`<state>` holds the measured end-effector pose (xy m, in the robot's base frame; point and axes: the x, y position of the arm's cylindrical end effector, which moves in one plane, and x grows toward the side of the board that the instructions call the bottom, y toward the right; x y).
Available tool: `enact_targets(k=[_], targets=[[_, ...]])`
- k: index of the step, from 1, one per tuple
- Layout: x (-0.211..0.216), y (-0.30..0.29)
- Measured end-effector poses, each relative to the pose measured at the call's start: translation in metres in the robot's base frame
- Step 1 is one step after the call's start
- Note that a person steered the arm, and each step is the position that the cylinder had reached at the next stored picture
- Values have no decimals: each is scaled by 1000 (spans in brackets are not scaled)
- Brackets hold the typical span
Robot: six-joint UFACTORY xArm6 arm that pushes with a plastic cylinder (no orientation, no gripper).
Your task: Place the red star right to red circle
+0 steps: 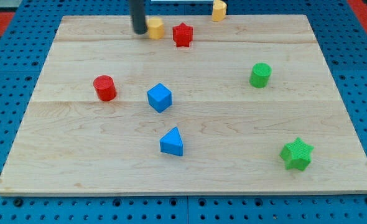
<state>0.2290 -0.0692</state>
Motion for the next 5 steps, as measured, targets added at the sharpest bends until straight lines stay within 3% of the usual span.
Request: enact_targets(k=[2, 5], targets=[[-24, 66], [59, 69]])
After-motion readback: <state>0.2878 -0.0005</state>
